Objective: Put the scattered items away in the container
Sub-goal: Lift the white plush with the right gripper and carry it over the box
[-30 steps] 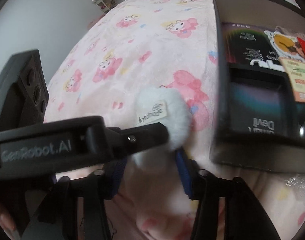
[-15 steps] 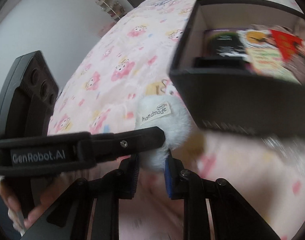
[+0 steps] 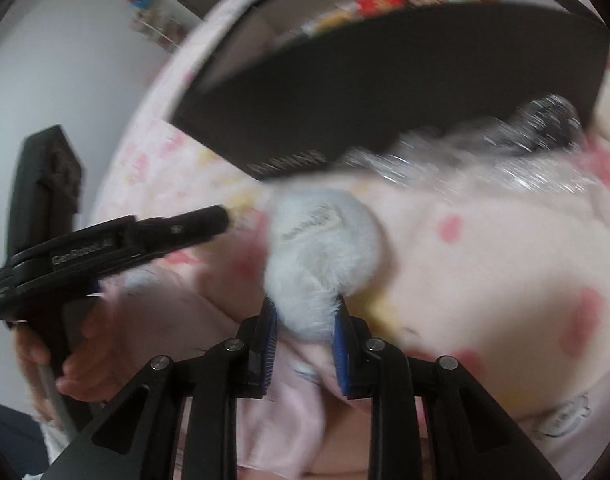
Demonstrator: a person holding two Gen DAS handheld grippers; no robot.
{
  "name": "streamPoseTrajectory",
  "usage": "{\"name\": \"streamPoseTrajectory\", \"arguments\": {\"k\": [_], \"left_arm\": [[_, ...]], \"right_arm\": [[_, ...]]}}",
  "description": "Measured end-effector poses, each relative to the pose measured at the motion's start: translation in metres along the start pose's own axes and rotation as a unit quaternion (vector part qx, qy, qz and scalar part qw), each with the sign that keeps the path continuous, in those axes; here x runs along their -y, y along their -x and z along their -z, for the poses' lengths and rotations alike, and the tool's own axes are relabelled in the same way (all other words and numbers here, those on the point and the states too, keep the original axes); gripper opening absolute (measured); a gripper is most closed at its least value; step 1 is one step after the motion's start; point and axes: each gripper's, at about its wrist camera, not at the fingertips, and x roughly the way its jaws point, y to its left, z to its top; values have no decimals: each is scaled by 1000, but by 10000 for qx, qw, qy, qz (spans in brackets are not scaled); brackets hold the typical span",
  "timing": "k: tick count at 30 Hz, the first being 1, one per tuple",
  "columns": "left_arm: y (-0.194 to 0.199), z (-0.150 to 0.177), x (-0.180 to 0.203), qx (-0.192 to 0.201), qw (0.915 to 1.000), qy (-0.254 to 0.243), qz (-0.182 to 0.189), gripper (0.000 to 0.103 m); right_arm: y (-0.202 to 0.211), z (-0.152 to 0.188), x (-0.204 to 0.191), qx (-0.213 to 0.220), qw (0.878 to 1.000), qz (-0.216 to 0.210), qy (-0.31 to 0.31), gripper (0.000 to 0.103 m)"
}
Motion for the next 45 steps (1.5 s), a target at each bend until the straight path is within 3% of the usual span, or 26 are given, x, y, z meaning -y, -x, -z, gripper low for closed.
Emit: {"name": "streamPoseTrajectory", "arguments": {"k": [4, 8, 11, 15, 18, 21, 24, 29, 34, 41, 45], "left_arm": [[-16, 7, 9, -200, 9997, -128, 59, 34], [-25, 7, 17, -160, 9995, -256, -3, 36], [-19, 5, 23, -2, 9992, -387, 64, 38], [-10, 0, 33, 7, 9977, -571, 367, 38], [-10, -5, 45, 54, 9959, -773, 466, 38], [-9, -12, 45, 115, 9938, -888, 655, 38], [-4, -15, 52, 250, 9917, -1013, 749, 38], [-12, -30, 50, 170, 9908, -1047, 840, 38], [-35, -39, 56, 70, 9894, -924, 1114, 42], [-61, -45, 64, 60, 9885, -875, 1231, 42], [-55, -41, 63, 68, 9881, -899, 1245, 42]], "right_arm": [[20, -1, 7, 347, 9992, 166, -49, 27], [39, -10, 15, 781, 9961, 400, -53, 30], [39, -16, 20, 627, 9955, 705, -69, 30], [51, -3, 18, 373, 9970, 648, 219, 30], [38, 2, 10, 46, 9966, 657, 499, 30], [26, -3, 9, 23, 9958, 741, 533, 30], [30, -13, 16, 244, 9961, 763, 363, 30], [54, -26, 36, 858, 9885, 1242, 56, 30], [62, -34, 52, 1053, 9903, 782, -446, 30], [37, -49, 51, 853, 9936, 673, -299, 32], [35, -48, 48, 872, 9941, 572, -310, 31]]}}
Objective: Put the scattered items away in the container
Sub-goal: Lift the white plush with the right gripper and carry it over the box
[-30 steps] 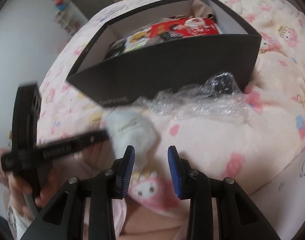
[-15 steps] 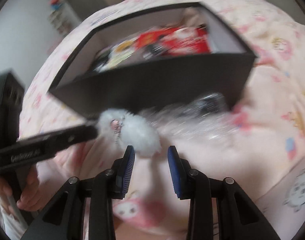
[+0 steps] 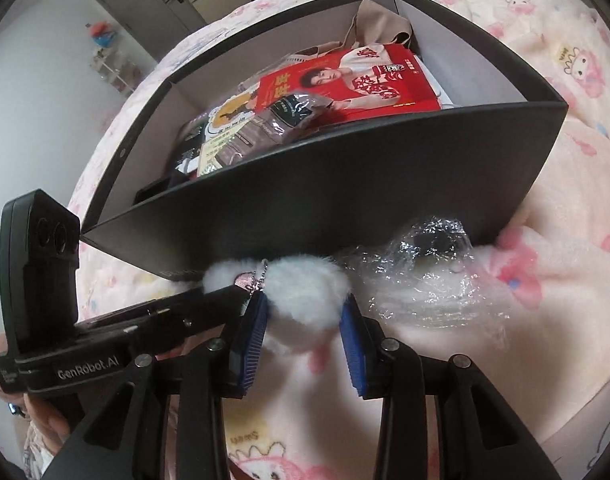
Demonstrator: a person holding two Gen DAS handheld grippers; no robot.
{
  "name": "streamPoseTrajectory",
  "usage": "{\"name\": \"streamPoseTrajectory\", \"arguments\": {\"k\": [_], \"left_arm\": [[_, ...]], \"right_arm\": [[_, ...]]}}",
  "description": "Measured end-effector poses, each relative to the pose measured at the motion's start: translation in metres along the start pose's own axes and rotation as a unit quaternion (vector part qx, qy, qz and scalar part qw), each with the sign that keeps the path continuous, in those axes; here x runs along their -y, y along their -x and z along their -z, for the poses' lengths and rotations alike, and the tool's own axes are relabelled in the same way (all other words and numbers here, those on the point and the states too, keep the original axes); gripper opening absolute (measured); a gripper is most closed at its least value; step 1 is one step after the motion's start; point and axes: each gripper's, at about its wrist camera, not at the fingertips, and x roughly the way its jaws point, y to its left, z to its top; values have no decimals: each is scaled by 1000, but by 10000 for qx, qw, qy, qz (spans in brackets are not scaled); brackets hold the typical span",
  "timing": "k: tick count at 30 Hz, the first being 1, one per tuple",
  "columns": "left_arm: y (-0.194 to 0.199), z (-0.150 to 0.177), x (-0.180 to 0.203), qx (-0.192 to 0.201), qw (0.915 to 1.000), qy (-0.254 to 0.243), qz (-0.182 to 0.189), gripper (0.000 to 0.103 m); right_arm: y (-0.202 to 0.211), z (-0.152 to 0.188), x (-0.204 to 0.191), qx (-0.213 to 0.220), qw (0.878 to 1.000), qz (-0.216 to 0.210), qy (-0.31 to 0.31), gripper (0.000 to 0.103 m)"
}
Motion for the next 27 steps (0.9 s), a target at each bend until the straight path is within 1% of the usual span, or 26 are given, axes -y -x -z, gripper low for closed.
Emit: {"name": "streamPoseTrajectory", "arguments": {"k": [2, 3, 4, 5, 6, 7, 8, 9, 10, 12, 13, 15, 16, 19, 21, 23, 25, 27], "left_arm": [[7, 7, 0, -200, 9998, 20, -55, 42], [9, 11, 1, -379, 9990, 60, -207, 41], [12, 15, 1, -505, 9981, 124, -335, 36], [15, 17, 2, -562, 9976, 170, -376, 36], [19, 19, 6, -578, 9976, 165, -330, 36], [22, 19, 10, -568, 9979, 129, -301, 33], [25, 18, 14, -531, 9978, 54, -405, 34], [27, 17, 17, -463, 9974, -37, -553, 38], [27, 15, 17, -417, 9973, -62, -608, 38], [26, 11, 10, -375, 9973, 57, -624, 38], [27, 9, 6, -286, 9974, 77, -650, 38], [29, 7, 0, -138, 9977, 116, -655, 38], [31, 6, -4, -64, 9983, 157, -565, 38], [28, 3, -13, 95, 9993, 304, -190, 39], [20, 2, -14, 58, 9993, 347, -152, 39], [14, -2, -14, 32, 9994, 324, -139, 40], [10, -3, -12, 52, 9995, 293, -116, 45], [6, -4, -10, 89, 9995, 281, -63, 48]], "right_arm": [[2, 1, -2, -95, 9997, -237, -25, 30], [2, 2, -3, -213, 9991, -353, -46, 30], [2, 4, -4, -405, 9979, -494, -62, 30], [0, 8, -7, -637, 9958, -648, -58, 30], [-2, 11, -10, -809, 9938, -763, -38, 30], [-3, 13, -16, -927, 9921, -842, 3, 30], [-4, 15, -22, -974, 9914, -869, 56, 30], [-4, 15, -27, -935, 9922, -818, 125, 30], [-4, 14, -31, -860, 9937, -685, 225, 30], [-6, 13, -37, -707, 9964, -168, 431, 30], [-6, 12, -38, -604, 9969, 85, 506, 30], [-2, 12, -37, -366, 9968, 380, 595, 30], [0, 12, -33, -256, 9972, 437, 549, 30], [5, 10, -19, -27, 9996, 260, 109, 30], [7, 3, -12, 106, 9996, 238, -116, 30], [6, -3, -9, 146, 9995, 209, -195, 30], [0, -7, -10, 71, 9999, 52, -126, 32], [-11, -10, -13, -13, 10000, -83, -54, 32]]}}
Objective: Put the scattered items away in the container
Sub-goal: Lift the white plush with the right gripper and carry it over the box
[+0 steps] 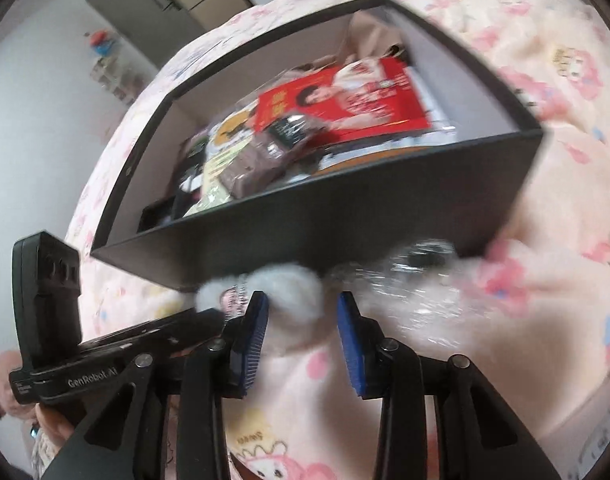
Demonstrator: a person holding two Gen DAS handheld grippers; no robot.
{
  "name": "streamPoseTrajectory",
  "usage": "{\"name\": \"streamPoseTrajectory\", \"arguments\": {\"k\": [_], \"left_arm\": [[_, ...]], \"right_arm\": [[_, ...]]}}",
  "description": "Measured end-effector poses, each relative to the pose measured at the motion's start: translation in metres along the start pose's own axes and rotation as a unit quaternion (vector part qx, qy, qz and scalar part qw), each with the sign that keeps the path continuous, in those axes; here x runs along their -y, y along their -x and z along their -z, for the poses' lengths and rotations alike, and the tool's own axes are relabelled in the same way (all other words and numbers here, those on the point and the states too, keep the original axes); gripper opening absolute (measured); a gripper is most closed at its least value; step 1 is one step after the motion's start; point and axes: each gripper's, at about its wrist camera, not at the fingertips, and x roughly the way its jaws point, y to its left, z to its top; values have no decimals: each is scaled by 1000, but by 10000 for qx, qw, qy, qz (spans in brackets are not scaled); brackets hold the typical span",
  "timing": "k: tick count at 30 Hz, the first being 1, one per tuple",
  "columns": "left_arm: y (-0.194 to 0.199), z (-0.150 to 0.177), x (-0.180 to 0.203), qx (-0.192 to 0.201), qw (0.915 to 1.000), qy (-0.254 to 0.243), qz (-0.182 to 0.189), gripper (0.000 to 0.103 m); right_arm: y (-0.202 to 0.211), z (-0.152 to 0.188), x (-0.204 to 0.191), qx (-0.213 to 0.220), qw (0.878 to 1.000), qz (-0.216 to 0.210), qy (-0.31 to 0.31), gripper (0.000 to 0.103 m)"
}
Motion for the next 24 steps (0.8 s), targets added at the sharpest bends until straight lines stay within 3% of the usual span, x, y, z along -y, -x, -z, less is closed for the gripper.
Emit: {"name": "streamPoseTrajectory", "arguments": {"k": [5, 8, 10, 16, 22, 24], "left_arm": [[-7, 0, 4, 11, 9999, -102, -46, 49], [-4, 2, 5, 12, 9999, -157, -6, 44], [2, 5, 7, 86, 9997, -207, 29, 38], [33, 17, 19, 327, 9987, -351, 178, 37], [74, 13, 62, 914, 9946, -495, 42, 38], [92, -9, 61, 1149, 9924, -439, 58, 40]], "right_arm": [[-15, -2, -1, -7, 10000, -79, -40, 31], [-13, 0, -6, 53, 9999, -14, 91, 30], [-8, 3, -11, 105, 9997, 76, 202, 30], [15, 8, -25, 254, 9987, 44, 449, 30], [50, -6, -45, 499, 9960, -210, 706, 30], [64, -15, -54, 659, 9938, -319, 835, 30]]}}
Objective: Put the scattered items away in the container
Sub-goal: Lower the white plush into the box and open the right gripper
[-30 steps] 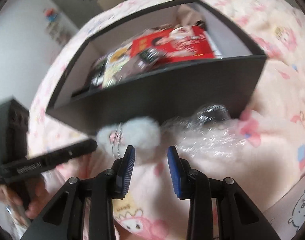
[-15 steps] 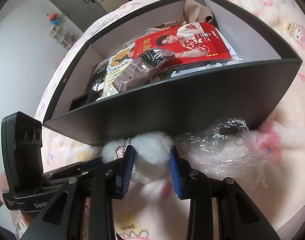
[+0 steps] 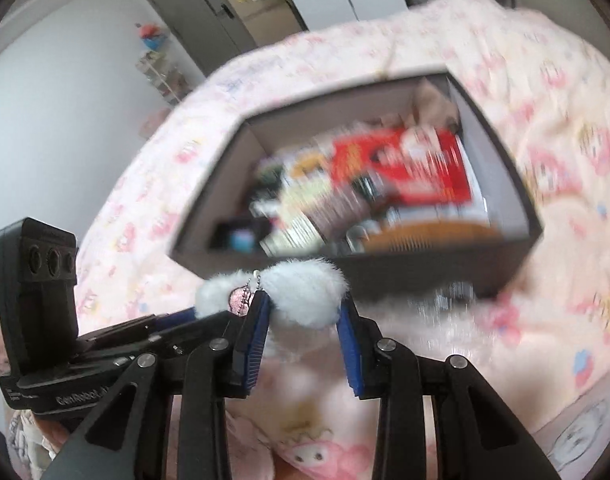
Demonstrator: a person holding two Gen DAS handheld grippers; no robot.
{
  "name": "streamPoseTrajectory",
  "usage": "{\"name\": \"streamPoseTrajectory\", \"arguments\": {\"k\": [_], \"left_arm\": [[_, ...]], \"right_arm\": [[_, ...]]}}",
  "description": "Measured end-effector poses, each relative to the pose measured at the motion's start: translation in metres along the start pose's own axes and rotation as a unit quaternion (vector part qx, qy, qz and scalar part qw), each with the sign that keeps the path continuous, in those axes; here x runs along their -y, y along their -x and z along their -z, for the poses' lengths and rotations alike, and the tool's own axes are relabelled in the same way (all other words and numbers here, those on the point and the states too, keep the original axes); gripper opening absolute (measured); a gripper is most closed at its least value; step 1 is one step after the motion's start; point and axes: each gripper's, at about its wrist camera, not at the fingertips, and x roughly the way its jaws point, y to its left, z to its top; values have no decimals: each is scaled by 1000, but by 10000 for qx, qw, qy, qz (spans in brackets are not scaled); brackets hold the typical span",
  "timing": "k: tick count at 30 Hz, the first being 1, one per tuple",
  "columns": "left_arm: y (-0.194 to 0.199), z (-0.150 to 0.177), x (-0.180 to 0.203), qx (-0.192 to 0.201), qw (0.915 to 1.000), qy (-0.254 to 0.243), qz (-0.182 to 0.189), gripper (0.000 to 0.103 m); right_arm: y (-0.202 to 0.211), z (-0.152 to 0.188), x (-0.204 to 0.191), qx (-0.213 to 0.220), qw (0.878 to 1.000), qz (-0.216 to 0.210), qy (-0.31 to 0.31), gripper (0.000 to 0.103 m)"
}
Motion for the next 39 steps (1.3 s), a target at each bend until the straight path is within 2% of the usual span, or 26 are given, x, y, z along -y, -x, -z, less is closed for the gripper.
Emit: {"name": "streamPoseTrajectory", "arguments": {"k": [3, 6, 9, 14, 17, 24, 27, 31, 34, 36, 39], "left_arm": [[9, -31, -1, 290, 9994, 54, -155, 40], [4, -64, -9, 345, 9984, 149, -414, 40], [-8, -96, -26, 275, 9972, 337, -613, 40], [-54, -134, -57, -29, 9938, 632, -918, 40], [-79, -141, -68, -277, 9917, 752, -1004, 39], [-119, -142, -65, -578, 9872, 548, -1385, 39], [-116, -142, -62, -426, 9842, 503, -1642, 39], [-106, -133, -49, -138, 9822, 312, -1846, 38], [-98, -125, -43, 146, 9760, 290, -2155, 30], [-102, -122, -43, 70, 9790, 293, -2018, 30], [-123, -125, -46, -361, 9825, 290, -1803, 30]], "right_arm": [[-5, -30, -6, 70, 9997, -223, 76, 30], [-22, -65, -13, 0, 9992, -336, 224, 30], [-46, -104, -19, -119, 9984, -285, 469, 30], [-105, -155, -4, -660, 9963, -237, 503, 30], [-127, -160, 15, -827, 9957, -236, 340, 30], [-149, -154, 53, -1127, 9934, -197, -57, 31], [-144, -158, 63, -915, 9954, -208, -205, 31], [-118, -164, 74, -358, 9989, -60, -290, 31], [-111, -165, 75, -376, 9990, 212, -137, 31], [-116, -162, 72, -551, 9980, 306, 36, 31], [-129, -156, 69, -850, 9956, 358, 138, 31]]}}
